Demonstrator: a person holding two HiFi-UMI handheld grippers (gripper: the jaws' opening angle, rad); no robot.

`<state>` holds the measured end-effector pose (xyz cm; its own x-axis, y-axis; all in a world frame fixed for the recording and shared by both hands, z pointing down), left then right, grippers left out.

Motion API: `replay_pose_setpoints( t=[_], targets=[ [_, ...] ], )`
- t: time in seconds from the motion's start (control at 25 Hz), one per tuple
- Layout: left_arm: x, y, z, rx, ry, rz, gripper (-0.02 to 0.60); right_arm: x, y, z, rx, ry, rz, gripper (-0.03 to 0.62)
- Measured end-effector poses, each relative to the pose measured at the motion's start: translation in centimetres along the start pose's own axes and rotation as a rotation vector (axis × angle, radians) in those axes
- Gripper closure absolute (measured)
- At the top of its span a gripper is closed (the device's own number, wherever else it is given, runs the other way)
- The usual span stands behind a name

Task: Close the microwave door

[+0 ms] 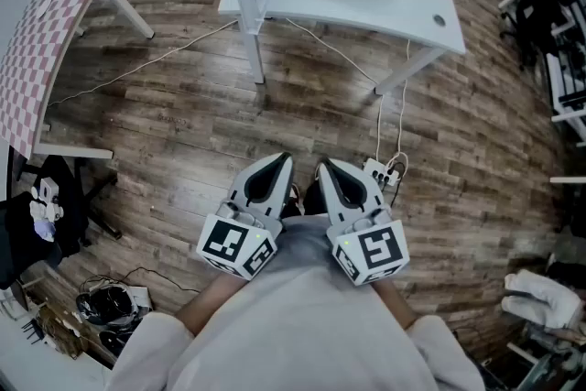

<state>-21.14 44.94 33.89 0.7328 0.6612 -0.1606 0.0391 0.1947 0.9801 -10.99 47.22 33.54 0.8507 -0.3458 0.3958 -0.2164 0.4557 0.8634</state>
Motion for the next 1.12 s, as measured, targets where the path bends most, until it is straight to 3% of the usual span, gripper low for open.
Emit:
replay_pose_setpoints(
  t=[0.44,1.12],
  targets=[
    [-1.4,0.4,1.1,-0.019,-0.033,-0.023,0.568,0.6,-0.4,2.1,-0.035,-0.039,0.000,0.571],
    [-3.0,-0.9,8.0,-0.044,-0.142,-0.013,0.568,5.6,-3.8,6.8,-0.110,-0.223,0.005,0.571]
  ],
)
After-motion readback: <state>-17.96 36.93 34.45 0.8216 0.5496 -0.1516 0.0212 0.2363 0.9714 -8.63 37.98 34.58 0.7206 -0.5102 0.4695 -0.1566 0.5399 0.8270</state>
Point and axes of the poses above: the fingertips, and each gripper's own axes: z forward along the fingers, x to its right, y out of its underside, the point moved 4 cm from there along -z, backward along the fingers, and after that the axes turned 15 degrees about z, right-handed, at the moved point
